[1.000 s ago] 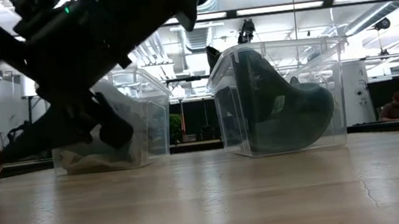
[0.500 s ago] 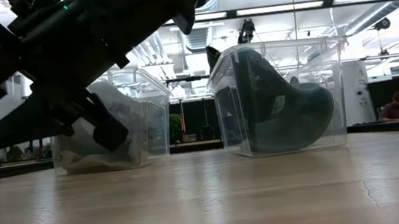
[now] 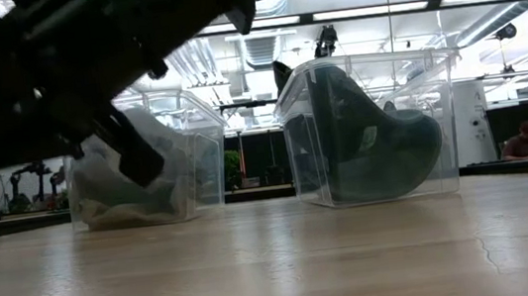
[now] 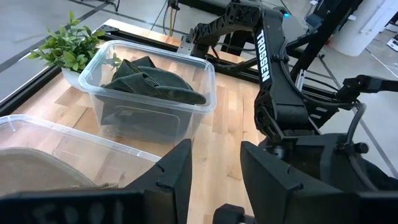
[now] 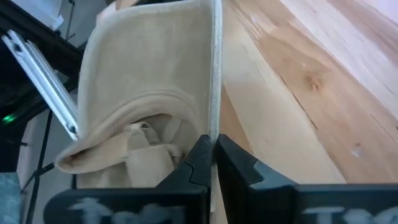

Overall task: Pick & Place hat
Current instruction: Put the brown cap into the left transparent bin, then return to Home Position

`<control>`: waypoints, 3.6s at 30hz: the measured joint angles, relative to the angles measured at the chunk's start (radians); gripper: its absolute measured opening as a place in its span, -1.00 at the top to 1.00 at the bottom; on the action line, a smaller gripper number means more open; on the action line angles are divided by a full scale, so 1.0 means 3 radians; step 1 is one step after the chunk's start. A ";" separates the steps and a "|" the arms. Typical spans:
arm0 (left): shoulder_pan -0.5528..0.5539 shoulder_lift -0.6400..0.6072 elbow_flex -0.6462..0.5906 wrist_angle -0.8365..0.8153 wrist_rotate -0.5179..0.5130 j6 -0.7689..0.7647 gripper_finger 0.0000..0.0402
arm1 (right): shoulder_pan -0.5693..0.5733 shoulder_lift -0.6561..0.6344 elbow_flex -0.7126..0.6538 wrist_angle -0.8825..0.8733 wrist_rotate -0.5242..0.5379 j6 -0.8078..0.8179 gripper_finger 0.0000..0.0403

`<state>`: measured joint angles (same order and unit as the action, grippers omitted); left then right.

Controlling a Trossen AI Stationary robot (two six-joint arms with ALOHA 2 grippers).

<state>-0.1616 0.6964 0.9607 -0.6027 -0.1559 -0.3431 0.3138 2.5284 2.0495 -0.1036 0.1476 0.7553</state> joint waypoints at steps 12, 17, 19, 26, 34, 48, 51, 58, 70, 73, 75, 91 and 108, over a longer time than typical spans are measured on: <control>0.0000 0.0020 -0.0001 -0.0001 0.0002 -0.0301 0.36 | 0.0032 -0.0020 0.0730 -0.0981 -0.0060 -0.0194 0.96; 0.0000 0.0020 -0.0001 0.0000 0.0002 -0.0294 0.36 | 0.0018 -0.0034 0.1027 -0.1438 -0.0056 -0.0226 0.96; 0.0000 0.0020 -0.0001 0.0001 0.0002 -0.0294 0.36 | -0.0007 -0.0108 0.0987 -0.1532 -0.0061 -0.0222 0.96; 0.0000 0.0023 0.0000 -0.0024 0.0004 -0.0350 0.36 | -0.0113 -0.0344 0.0997 -0.1997 0.0088 -0.0204 0.96; 0.0000 0.0025 0.0000 -0.0069 0.0003 -0.0350 0.36 | -0.0158 -0.0701 0.0997 -0.2425 0.0480 -0.0192 0.96; 0.0001 -0.0006 0.0005 0.0329 -0.0176 -0.0308 0.36 | -0.0213 -0.1212 0.1001 -0.3066 0.1000 0.0014 0.96; 0.0001 -0.0020 0.0028 0.0389 -0.0348 -0.0251 0.36 | -0.0229 -0.1247 0.1001 -0.3073 0.1003 0.0015 0.96; 0.0001 -0.0071 0.0074 0.0449 -0.0479 -0.0165 0.36 | -0.0349 -0.1368 0.0999 -0.3069 0.1110 -0.0010 0.96; 0.0001 -0.0098 0.0066 0.0580 -0.0659 -0.0074 0.36 | -0.0681 -0.1483 0.0999 -0.2746 0.1403 -0.0085 0.96; 0.0001 -0.0098 0.0066 0.0630 -0.0721 -0.0053 0.36 | -0.0799 -0.1483 0.0999 -0.2549 0.1371 -0.0137 0.96; 0.0001 -0.0098 0.0065 0.0636 -0.0719 -0.0053 0.36 | -0.0875 -0.1483 0.0999 -0.2518 0.1364 -0.0122 0.96; 0.0001 -0.0095 0.0051 0.0599 -0.0708 -0.0051 0.36 | -0.1180 -0.1476 0.0535 -0.2259 0.1160 0.0338 0.95; 0.0001 -0.0092 -0.0009 0.0519 -0.0707 -0.0060 0.36 | -0.1336 -0.1468 0.0111 -0.1712 0.0605 0.0037 0.05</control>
<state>-0.1612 0.6689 0.9581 -0.4472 -0.3681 -0.3611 -0.0869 2.0880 2.0830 -0.6171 0.3292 0.7663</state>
